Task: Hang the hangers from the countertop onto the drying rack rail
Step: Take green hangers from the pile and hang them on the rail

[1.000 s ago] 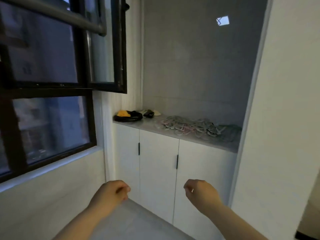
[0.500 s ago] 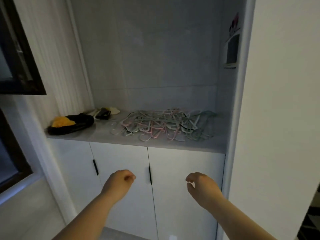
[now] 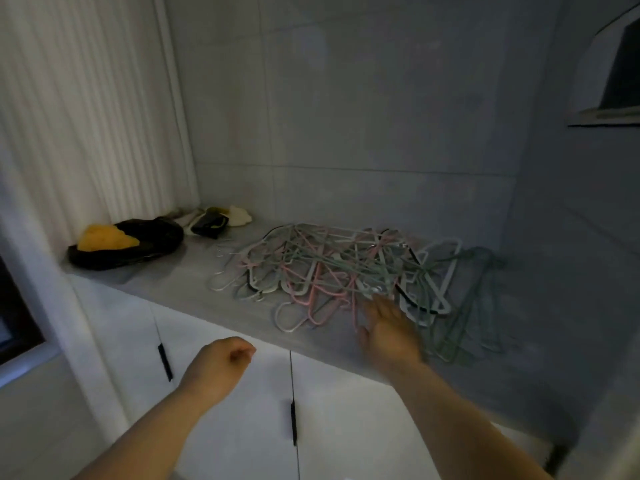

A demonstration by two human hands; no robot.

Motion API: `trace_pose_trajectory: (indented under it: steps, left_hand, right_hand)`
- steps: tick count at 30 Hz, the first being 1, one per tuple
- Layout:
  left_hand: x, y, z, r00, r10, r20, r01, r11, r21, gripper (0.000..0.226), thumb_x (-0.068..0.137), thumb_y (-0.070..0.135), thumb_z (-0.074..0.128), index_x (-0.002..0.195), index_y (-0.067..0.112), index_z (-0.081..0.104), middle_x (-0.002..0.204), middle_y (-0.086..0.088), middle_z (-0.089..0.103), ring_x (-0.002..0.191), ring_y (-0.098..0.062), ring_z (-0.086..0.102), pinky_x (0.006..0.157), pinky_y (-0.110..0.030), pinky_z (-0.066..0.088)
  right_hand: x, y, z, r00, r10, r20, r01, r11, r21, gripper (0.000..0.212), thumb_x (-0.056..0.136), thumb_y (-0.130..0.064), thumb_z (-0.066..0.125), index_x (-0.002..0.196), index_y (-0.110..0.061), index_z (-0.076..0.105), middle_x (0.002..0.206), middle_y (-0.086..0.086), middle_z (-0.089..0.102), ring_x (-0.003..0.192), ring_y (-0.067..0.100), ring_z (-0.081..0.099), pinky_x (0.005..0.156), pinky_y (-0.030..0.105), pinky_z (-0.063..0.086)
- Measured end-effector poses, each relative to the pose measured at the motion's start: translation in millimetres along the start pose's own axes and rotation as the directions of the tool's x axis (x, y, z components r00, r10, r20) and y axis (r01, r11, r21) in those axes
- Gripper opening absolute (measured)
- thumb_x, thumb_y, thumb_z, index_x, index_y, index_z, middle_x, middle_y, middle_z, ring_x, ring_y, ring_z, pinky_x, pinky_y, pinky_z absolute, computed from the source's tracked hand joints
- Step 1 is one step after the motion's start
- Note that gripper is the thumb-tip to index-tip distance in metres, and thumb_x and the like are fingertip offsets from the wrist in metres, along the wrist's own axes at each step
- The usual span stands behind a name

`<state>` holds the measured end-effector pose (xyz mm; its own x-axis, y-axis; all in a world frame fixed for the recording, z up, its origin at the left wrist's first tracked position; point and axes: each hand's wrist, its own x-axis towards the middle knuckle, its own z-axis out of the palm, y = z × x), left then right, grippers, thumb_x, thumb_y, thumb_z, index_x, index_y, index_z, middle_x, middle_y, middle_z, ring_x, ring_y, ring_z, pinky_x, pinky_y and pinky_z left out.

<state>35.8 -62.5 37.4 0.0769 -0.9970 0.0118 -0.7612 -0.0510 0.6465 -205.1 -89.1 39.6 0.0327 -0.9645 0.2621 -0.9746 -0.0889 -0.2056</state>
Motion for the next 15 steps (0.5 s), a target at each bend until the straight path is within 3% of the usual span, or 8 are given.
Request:
trace_pose_trajectory:
  steps: [2, 3, 5, 6, 8, 11, 15]
  left_hand:
    - [21, 3, 2, 0.999, -0.008, -0.045, 0.008, 1.0, 0.0, 0.024, 0.093, 0.015, 0.048, 0.108, 0.009, 0.065, 0.118, -0.008, 0.064, 0.109, -0.023, 0.057, 0.092, -0.025, 0.04]
    - [30, 3, 3, 0.998, -0.011, -0.058, 0.01, 1.0, -0.01, 0.023, 0.092, 0.014, 0.049, 0.108, 0.009, 0.065, 0.117, -0.008, 0.064, 0.107, -0.022, 0.057, 0.091, -0.024, 0.04]
    - [44, 3, 7, 0.998, -0.013, -0.067, 0.01, 0.999, -0.032, 0.021, 0.091, 0.011, 0.05, 0.105, 0.012, 0.066, 0.114, -0.009, 0.065, 0.096, -0.017, 0.056, 0.085, -0.02, 0.038]
    - [51, 2, 9, 0.997, -0.008, -0.073, 0.005, 0.999, -0.043, 0.019, 0.09, 0.009, 0.051, 0.101, 0.015, 0.066, 0.113, -0.009, 0.065, 0.093, -0.016, 0.054, 0.084, -0.019, 0.037]
    - [70, 3, 12, 0.994, 0.002, -0.109, -0.008, 0.999, -0.053, 0.019, 0.088, 0.005, 0.053, 0.094, 0.017, 0.066, 0.111, -0.011, 0.066, 0.093, -0.02, 0.057, 0.085, -0.02, 0.039]
    - [103, 15, 12, 0.982, -0.009, -0.188, 0.002, 0.999, -0.04, 0.022, 0.088, 0.005, 0.053, 0.104, 0.005, 0.067, 0.116, -0.014, 0.065, 0.104, -0.03, 0.059, 0.091, -0.028, 0.043]
    - [149, 40, 8, 0.972, 0.105, -0.212, -0.08, 0.989, 0.121, 0.032, 0.09, 0.008, 0.049, 0.121, 0.005, 0.058, 0.127, -0.016, 0.057, 0.112, -0.031, 0.055, 0.092, -0.029, 0.042]
  right_hand:
    - [28, 4, 10, 1.0, -0.023, -0.013, 0.022, 0.998, -0.064, 0.049, 0.097, -0.022, 0.038, 0.145, -0.015, 0.029, 0.155, 0.01, 0.02, 0.142, 0.024, 0.022, 0.115, 0.04, 0.02]
    - [39, 7, 17, 0.995, -0.06, -0.078, 0.052, 0.994, -0.101, 0.046, 0.09, -0.022, 0.047, 0.134, -0.01, 0.047, 0.145, 0.016, 0.039, 0.132, 0.029, 0.041, 0.108, 0.047, 0.033]
    - [54, 13, 31, 0.995, -0.068, -0.069, 0.057, 0.987, -0.153, 0.044, 0.069, -0.034, 0.051, 0.098, -0.012, 0.074, 0.107, 0.012, 0.071, 0.094, 0.027, 0.07, 0.083, 0.047, 0.053]
    - [57, 15, 37, 0.998, -0.063, -0.025, 0.058, 0.985, -0.164, 0.047, 0.067, -0.038, 0.044, 0.09, -0.013, 0.077, 0.097, 0.007, 0.074, 0.086, 0.024, 0.072, 0.085, 0.044, 0.051]
    - [61, 19, 49, 0.999, -0.048, 0.011, 0.049, 0.985, -0.163, 0.055, 0.068, -0.038, 0.033, 0.09, -0.013, 0.076, 0.093, 0.005, 0.075, 0.084, 0.023, 0.072, 0.096, 0.044, 0.031]
    - [64, 24, 54, 0.995, -0.062, -0.075, 0.05, 0.987, -0.154, 0.054, 0.069, -0.036, 0.034, 0.093, -0.012, 0.075, 0.094, 0.004, 0.075, 0.086, 0.022, 0.072, 0.106, 0.037, 0.009]
    - [63, 24, 52, 0.991, -0.065, -0.117, 0.057, 0.996, -0.07, 0.051, 0.068, -0.035, 0.035, 0.091, -0.014, 0.075, 0.092, 0.002, 0.074, 0.084, 0.02, 0.072, 0.111, 0.033, 0.0]
